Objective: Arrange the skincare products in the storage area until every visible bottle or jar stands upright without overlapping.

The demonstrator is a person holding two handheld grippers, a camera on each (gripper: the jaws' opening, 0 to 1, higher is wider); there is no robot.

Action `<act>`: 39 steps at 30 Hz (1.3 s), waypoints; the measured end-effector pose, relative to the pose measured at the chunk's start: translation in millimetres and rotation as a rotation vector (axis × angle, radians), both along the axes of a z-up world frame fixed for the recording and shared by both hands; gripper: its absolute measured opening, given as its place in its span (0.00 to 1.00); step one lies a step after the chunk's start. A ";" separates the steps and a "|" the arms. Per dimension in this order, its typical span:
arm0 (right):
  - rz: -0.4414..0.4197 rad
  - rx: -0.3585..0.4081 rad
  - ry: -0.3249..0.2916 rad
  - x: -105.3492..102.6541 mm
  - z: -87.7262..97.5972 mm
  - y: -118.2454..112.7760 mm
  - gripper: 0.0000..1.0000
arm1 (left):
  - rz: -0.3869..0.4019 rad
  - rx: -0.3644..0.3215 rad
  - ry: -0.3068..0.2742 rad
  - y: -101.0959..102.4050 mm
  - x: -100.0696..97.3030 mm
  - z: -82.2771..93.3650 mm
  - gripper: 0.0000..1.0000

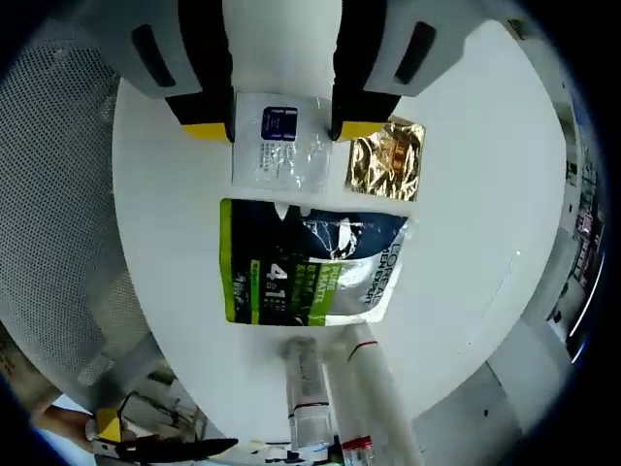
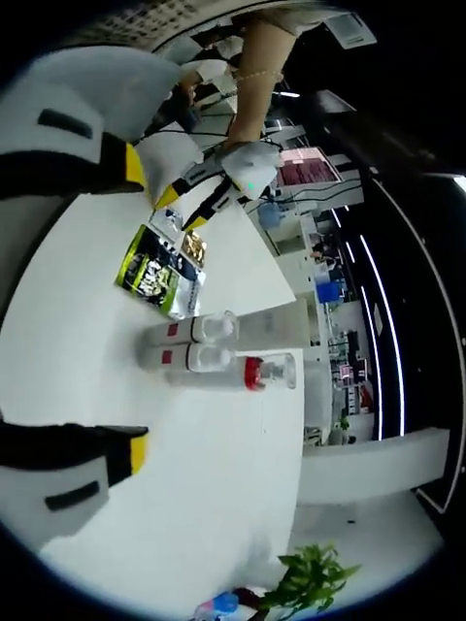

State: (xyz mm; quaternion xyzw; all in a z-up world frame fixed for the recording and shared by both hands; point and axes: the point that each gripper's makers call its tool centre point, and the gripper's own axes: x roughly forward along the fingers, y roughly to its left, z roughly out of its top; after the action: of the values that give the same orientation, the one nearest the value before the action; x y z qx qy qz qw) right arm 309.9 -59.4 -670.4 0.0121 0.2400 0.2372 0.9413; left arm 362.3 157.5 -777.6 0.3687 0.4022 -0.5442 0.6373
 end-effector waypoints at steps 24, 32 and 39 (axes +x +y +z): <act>0.008 0.005 0.008 -1.0 -0.6 1.8 1.00 | 0.251 -0.132 -0.126 9.6 4.2 41.1 0.57; 0.049 -0.006 0.013 -3.9 -2.0 8.2 1.00 | 0.489 -0.279 -0.202 39.5 -26.1 82.8 0.64; 0.040 0.032 -0.027 -1.5 8.7 5.9 1.00 | 0.735 -0.368 -0.348 79.7 -44.9 104.8 0.78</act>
State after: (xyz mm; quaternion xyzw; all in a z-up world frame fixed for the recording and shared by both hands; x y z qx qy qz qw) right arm 308.4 -53.5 -661.8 0.0190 0.2236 0.2600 0.9392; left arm 317.4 237.2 -672.7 0.1679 0.2896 -0.2740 0.9016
